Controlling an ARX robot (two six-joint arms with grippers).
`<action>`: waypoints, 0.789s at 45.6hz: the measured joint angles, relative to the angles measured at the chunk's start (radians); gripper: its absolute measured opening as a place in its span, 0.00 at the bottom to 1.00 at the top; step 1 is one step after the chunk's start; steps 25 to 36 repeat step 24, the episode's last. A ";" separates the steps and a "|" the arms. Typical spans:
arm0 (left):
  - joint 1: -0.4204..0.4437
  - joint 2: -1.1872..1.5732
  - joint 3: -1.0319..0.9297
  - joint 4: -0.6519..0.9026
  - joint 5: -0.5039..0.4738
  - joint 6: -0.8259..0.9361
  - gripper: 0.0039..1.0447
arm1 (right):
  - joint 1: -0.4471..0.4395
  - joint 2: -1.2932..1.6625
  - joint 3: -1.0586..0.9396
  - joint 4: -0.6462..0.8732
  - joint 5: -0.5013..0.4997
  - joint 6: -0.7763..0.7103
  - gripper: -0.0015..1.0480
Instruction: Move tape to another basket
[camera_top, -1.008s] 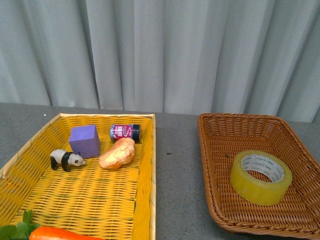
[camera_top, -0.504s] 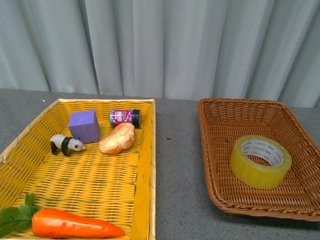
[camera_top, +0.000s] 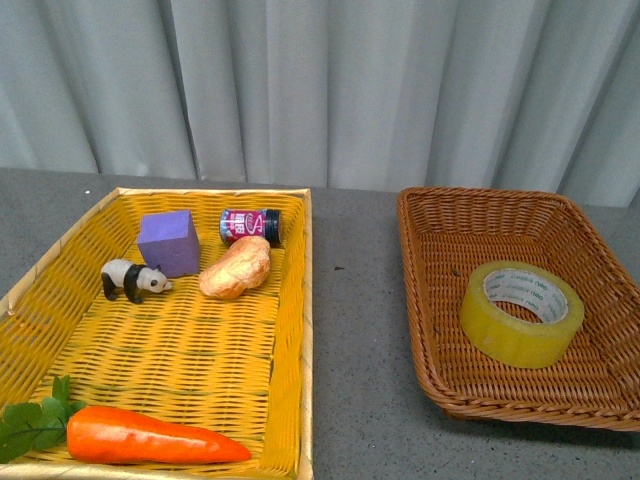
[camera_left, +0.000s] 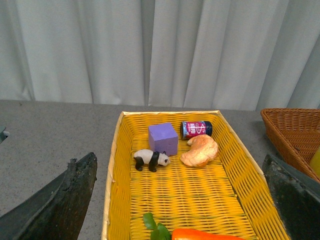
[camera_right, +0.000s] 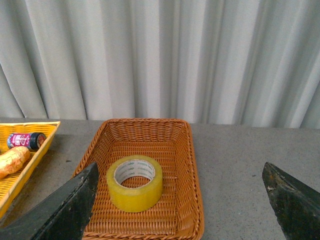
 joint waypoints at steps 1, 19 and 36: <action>0.000 0.000 0.000 0.000 0.000 0.000 0.94 | 0.000 0.000 0.000 0.000 0.000 0.000 0.91; 0.000 0.000 0.000 0.000 0.000 0.000 0.94 | 0.000 0.000 0.000 0.000 0.000 0.000 0.91; 0.000 0.000 0.000 0.000 0.000 0.000 0.94 | 0.000 0.000 0.000 0.000 0.000 0.000 0.91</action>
